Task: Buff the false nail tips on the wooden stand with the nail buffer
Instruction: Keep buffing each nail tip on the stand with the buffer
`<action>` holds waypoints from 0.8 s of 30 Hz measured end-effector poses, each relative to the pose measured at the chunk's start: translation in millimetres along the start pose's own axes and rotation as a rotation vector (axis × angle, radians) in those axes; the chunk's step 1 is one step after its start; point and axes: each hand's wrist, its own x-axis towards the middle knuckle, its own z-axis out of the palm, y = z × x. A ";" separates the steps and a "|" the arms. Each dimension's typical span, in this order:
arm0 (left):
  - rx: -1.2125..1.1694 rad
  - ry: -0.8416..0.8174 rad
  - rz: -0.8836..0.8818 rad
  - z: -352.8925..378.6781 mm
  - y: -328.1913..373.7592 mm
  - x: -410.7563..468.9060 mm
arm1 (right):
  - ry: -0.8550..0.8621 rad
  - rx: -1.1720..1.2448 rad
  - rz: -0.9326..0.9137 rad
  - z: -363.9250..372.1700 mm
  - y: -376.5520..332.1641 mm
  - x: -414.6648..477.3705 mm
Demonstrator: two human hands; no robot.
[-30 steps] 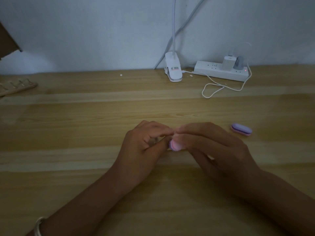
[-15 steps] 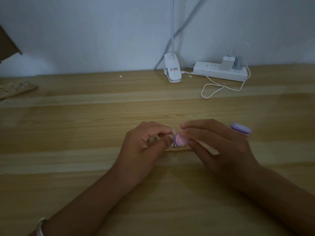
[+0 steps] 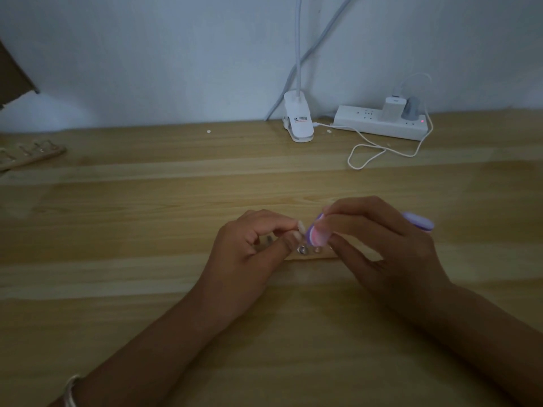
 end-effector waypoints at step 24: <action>0.168 0.044 0.052 -1.1 -3.2 0.3 | -0.100 -0.006 -0.001 2.2 -0.5 -2.8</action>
